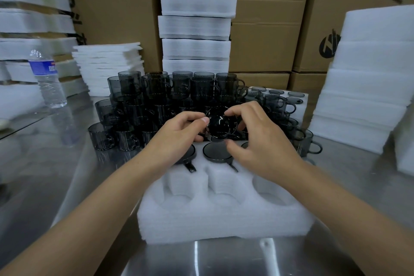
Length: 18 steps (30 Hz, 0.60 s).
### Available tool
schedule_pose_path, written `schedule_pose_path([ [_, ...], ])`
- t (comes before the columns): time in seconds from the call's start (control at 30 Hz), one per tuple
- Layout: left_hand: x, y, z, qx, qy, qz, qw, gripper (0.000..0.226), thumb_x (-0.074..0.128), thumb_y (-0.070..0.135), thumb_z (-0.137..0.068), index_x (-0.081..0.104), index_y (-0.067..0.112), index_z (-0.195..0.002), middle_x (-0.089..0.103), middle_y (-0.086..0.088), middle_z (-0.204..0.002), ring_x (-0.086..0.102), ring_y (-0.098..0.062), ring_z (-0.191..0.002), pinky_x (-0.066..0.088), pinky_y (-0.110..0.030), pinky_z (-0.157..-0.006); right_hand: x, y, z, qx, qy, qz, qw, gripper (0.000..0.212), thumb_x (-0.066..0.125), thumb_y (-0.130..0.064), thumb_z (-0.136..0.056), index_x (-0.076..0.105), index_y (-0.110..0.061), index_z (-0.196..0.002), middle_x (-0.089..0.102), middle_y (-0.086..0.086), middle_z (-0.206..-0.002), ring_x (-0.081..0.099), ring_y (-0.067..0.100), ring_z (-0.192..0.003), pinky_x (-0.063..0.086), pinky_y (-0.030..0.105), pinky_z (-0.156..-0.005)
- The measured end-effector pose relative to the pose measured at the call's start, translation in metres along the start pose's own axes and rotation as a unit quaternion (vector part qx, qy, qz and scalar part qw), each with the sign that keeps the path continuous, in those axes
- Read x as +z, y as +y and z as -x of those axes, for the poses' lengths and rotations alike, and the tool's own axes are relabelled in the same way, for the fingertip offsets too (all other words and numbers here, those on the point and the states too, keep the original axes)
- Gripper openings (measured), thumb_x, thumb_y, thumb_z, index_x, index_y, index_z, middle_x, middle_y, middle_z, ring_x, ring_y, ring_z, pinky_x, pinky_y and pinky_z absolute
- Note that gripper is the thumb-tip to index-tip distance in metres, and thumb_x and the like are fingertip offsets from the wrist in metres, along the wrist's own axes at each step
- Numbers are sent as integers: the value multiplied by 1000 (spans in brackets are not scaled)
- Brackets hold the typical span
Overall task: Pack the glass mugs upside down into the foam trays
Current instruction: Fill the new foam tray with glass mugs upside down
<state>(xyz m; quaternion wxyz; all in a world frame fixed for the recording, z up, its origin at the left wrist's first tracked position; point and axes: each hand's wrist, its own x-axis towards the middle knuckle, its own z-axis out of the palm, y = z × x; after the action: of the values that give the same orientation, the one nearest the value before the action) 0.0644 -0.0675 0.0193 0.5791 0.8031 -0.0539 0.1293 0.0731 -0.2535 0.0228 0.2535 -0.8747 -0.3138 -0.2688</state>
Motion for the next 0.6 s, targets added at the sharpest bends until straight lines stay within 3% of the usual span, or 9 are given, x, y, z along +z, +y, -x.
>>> schedule_pose_path([
  [0.43,-1,-3,-1,13,-17,-26,999,16,60,45,-87,64,37,-99,69,24,-82,66,5,-76,42,-21,-74,0,-1,0,16,-5,-3,1000,50,63,-21,-82,44,-24,-128,41,-9,-122,51,17,-92,45,36,-75],
  [0.6,-2,-4,-1,15,-23,-40,999,15,62,48,-85,64,39,-98,70,23,-83,65,6,-77,40,-20,-72,1,1,-1,13,-6,-4,1000,52,63,-19,-81,44,-24,-129,42,-8,-121,50,15,-91,37,28,-72],
])
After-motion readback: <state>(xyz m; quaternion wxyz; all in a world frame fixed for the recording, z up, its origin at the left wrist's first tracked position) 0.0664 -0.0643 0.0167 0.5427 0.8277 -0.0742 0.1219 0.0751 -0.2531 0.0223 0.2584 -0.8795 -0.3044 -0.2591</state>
